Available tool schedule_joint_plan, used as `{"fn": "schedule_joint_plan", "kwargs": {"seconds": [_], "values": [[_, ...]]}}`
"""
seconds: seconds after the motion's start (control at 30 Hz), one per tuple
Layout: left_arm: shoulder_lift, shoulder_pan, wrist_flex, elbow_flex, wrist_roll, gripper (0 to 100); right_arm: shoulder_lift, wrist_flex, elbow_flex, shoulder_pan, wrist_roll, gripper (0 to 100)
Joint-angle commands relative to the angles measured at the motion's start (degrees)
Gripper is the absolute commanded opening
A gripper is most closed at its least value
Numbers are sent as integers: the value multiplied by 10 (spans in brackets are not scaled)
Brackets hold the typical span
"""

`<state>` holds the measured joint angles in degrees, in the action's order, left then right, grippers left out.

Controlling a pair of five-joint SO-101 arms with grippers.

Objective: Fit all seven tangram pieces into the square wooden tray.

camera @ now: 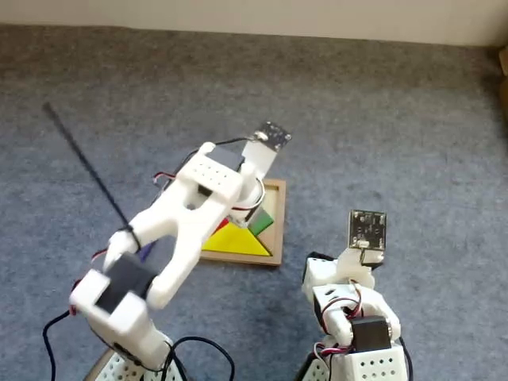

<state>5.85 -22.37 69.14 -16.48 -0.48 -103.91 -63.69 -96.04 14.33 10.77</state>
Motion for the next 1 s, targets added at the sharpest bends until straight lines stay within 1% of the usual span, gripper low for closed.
{"fn": "schedule_joint_plan", "kwargs": {"seconds": [0.0, 0.2, 0.27, 0.33, 0.4, 0.57, 0.63, 0.7, 0.83, 0.97], "values": [[-117, 41, 7, -28, 5, 138, -7, 18, -66, -7, -8, 5], [-260, 135, 7, -124, 1, 141, -7, 18, -66, -7, -8, 5], [-293, 162, 7, -164, 1, 182, -7, 18, -66, -7, -8, 5], [-319, 190, 7, -204, 1, 252, -7, 18, -66, -7, -8, 5], [-338, 231, 7, -232, 3, 294, -7, 18, -66, -7, -8, 5], [-347, 326, 4, -263, 0, 300, -7, 18, -66, -7, -8, 5], [-347, 360, 4, -263, -22, 300, -7, 18, -66, -7, -8, 5], [-346, 385, 6, -264, -51, 300, -7, 18, -66, -7, -8, 5], [-346, 422, 4, -271, -56, 300, -7, 18, -66, -7, -8, 5], [-346, 427, 3, -294, -57, 300, -7, 18, -66, -7, -8, 5]]}}
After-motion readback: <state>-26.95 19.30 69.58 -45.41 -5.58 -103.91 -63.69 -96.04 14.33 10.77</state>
